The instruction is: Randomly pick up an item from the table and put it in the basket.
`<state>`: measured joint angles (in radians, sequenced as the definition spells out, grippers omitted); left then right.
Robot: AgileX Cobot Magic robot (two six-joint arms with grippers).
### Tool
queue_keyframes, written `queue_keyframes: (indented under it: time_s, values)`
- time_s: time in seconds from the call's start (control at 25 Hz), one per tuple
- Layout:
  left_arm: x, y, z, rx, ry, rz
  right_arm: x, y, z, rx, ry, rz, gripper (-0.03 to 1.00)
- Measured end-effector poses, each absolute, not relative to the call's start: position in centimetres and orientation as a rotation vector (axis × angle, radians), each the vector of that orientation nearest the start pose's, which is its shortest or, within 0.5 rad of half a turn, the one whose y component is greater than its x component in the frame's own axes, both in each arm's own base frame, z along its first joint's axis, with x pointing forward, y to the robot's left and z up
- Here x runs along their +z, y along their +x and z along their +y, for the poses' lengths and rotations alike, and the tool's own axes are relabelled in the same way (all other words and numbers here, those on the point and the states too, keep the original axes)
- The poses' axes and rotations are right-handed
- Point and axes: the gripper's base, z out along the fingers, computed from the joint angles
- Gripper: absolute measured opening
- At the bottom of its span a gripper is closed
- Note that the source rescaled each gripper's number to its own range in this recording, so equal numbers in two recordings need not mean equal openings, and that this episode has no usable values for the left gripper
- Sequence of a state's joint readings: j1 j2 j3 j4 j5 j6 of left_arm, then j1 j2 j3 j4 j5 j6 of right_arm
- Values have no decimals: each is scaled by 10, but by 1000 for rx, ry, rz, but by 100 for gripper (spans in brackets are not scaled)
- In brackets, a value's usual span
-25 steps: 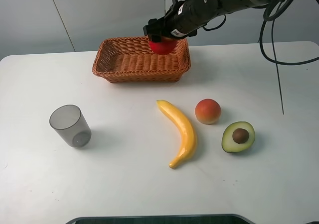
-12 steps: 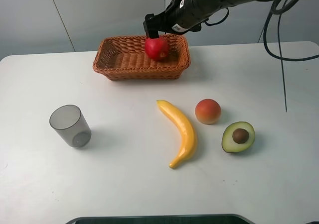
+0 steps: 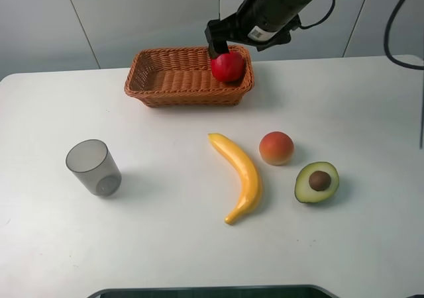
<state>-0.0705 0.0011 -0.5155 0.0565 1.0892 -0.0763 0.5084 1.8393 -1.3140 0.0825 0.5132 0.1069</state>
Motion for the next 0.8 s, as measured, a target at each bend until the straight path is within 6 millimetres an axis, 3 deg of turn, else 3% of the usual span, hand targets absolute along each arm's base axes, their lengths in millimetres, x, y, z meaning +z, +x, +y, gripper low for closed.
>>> queue_keyframes:
  time_s: [0.12, 0.48, 0.68, 0.8]
  values:
    - [279, -8, 5, -23, -10, 2056, 234, 329, 168, 348, -354, 2562, 100]
    - [279, -8, 5, -23, -10, 2056, 261, 257, 50, 262, -4, 2575, 100]
    - [279, -8, 5, -23, -10, 2056, 274, 208, 13, 218, 129, 2494, 100]
    - [279, -8, 5, -23, -10, 2056, 288, 181, 6, 196, 131, 2440, 100]
